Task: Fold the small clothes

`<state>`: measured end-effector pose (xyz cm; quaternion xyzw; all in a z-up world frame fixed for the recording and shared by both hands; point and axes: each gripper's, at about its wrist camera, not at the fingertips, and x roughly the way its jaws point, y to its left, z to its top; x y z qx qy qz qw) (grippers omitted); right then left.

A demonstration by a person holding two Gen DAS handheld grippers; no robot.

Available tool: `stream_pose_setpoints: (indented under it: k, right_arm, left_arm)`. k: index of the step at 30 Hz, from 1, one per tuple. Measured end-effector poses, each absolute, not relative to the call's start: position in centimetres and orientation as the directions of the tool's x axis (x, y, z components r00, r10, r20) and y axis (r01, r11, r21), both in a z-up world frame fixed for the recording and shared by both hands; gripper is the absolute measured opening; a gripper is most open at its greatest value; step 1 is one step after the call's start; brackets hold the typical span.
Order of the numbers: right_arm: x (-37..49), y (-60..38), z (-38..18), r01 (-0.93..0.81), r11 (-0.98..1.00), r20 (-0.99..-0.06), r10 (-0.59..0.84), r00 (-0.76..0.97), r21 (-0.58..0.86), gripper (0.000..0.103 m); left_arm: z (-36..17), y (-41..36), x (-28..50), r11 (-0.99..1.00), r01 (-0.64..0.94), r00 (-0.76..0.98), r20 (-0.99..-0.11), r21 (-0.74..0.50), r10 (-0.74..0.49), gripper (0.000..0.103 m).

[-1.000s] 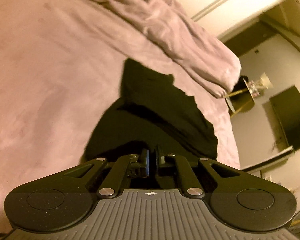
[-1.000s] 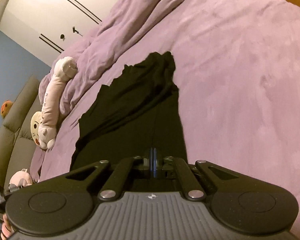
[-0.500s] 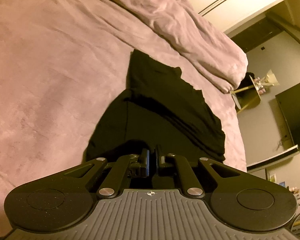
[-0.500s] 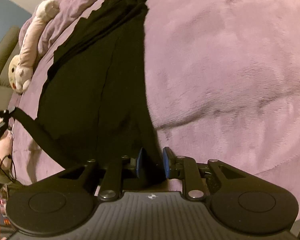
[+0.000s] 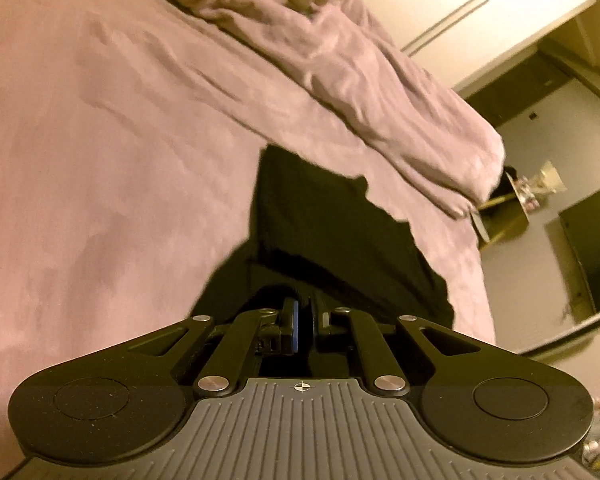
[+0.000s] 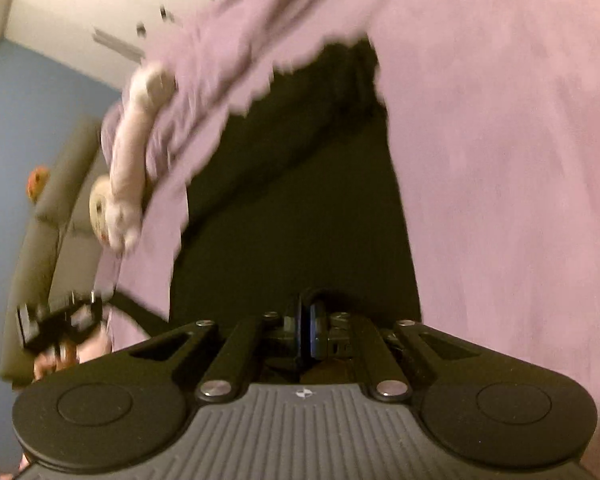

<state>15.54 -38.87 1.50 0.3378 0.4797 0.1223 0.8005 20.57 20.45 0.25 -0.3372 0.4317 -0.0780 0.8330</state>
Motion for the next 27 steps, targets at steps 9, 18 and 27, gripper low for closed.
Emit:
stream_pose_setpoints:
  k: [9, 18, 27]
  right_arm:
    - [22.6, -40.7, 0.1, 0.274, 0.814, -0.722, 0.236, 0.65, 0.513, 0.012]
    - [21.4, -39.0, -0.5, 0.009, 0.932, -0.735, 0.279, 0.619, 0.361, 0.041]
    - [22.2, -34.1, -0.8, -0.193, 0.981, -0.801, 0.141, 0.581, 0.032, 0.039]
  left_arm:
    - [-4.1, 21.4, 24.7, 0.764, -0.314, 0.624, -0.729, -0.564, -0.282, 0.008]
    - [-5.2, 22.6, 23.5, 0.83, -0.252, 0.614, -0.746, -0.497, -0.26, 0.019]
    - [-6.0, 20.7, 23.9, 0.889, -0.191, 0.564, -0.788, -0.416, -0.248, 0.022]
